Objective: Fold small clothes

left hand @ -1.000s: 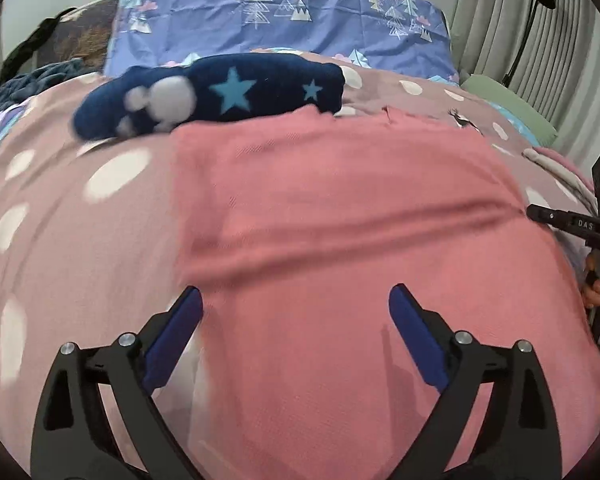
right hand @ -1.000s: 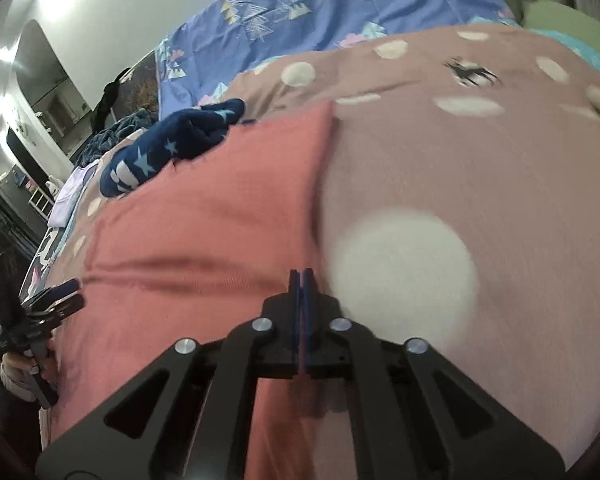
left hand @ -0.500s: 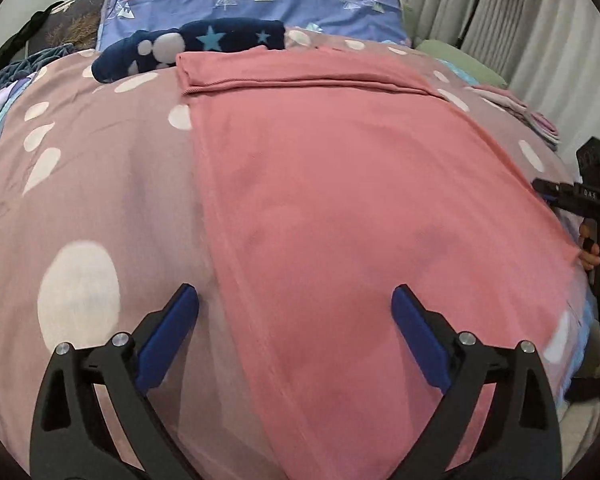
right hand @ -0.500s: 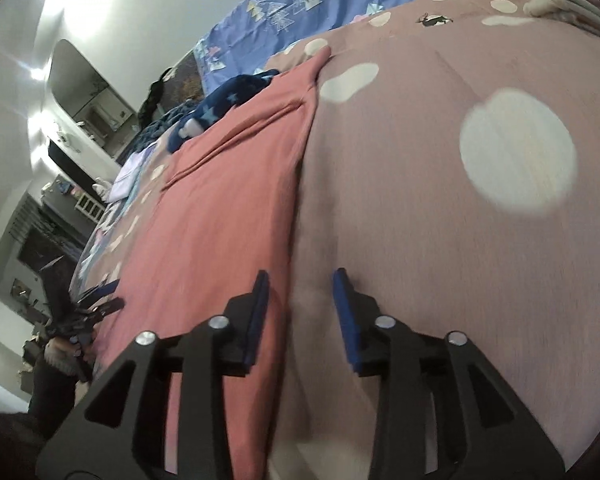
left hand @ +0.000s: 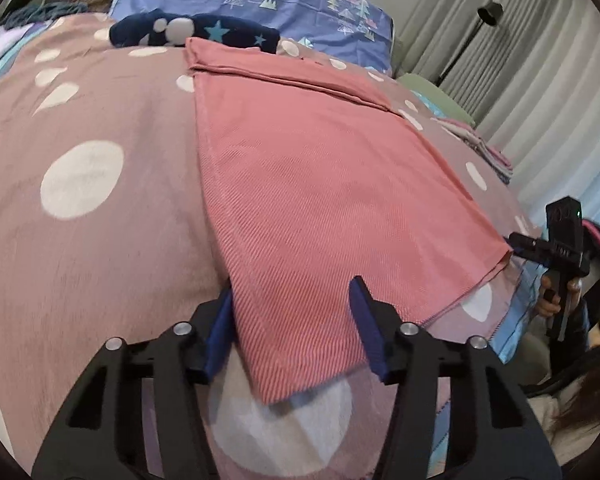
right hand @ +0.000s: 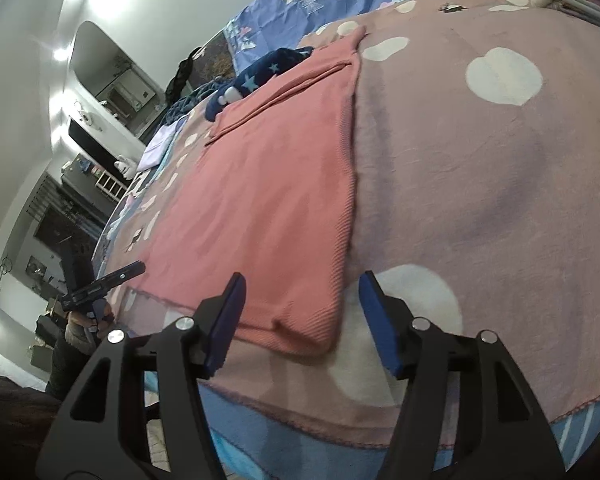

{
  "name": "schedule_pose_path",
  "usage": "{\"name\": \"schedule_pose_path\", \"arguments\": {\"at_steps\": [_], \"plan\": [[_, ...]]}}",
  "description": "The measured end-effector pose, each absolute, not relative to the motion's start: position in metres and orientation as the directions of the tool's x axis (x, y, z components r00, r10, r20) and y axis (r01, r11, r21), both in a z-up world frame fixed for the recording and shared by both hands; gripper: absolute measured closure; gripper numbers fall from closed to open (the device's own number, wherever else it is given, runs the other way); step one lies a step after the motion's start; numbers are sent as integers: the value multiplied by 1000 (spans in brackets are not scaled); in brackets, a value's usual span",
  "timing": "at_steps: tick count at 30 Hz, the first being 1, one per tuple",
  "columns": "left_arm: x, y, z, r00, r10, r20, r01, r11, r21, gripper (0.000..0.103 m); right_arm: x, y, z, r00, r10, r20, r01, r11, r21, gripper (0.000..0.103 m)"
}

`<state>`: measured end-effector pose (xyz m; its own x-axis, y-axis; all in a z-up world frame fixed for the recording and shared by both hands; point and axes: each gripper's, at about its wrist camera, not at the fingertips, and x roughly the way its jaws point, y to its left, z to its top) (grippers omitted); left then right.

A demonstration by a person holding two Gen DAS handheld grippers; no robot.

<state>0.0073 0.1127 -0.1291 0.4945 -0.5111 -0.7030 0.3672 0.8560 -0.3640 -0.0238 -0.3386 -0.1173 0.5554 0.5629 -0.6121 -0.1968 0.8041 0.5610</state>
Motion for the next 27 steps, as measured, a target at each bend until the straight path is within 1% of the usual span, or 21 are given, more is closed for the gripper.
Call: {"name": "schedule_pose_path", "arguments": {"at_steps": [2,6,8,11,15,18,19,20,21,22,23,24,25,27], "plan": [[4,114,-130,494,-514,-701,362,855,-372,48,-22,-334,-119,535,581,-614,-208,794,570,45],[8,117,-132,495,-530,-688,346,847,-404,46,-16,-328,-129,522,570,-635,-201,805,558,45],[15,119,-135,493,-573,-655,341,820,-460,38,-11,-330,-131,528,586,-615,-190,787,586,45],[25,116,-136,489,-599,-634,333,800,-499,34,0,-330,-133,527,606,-596,-174,763,623,45],[17,105,-131,460,-570,-681,362,820,-443,34,-6,-327,-130,507,599,-619,-160,772,615,45],[4,103,-131,454,-573,-682,397,816,-421,36,-15,-329,-131,503,611,-612,-170,764,622,45],[4,103,-131,461,-569,-681,399,818,-414,46,-15,-330,-132,503,615,-608,-169,760,628,46],[7,102,-132,466,-569,-678,394,819,-417,65,-9,-331,-134,504,623,-598,-157,747,646,52],[11,103,-133,473,-566,-675,376,823,-426,76,-5,-331,-134,509,622,-595,-144,743,654,57],[17,105,-134,481,-562,-673,344,827,-445,97,0,-331,-135,512,619,-596,-127,741,660,70],[22,109,-134,486,-576,-658,314,817,-483,97,6,-331,-137,512,608,-607,-103,745,659,84],[22,110,-131,506,-580,-638,308,813,-495,97,9,-331,-137,515,591,-620,-82,755,651,90],[22,109,-128,518,-578,-631,313,814,-489,98,10,-332,-137,521,580,-626,-72,761,645,99],[19,108,-115,553,-574,-604,327,816,-476,98,8,-337,-130,550,582,-598,-74,748,660,100]]}}
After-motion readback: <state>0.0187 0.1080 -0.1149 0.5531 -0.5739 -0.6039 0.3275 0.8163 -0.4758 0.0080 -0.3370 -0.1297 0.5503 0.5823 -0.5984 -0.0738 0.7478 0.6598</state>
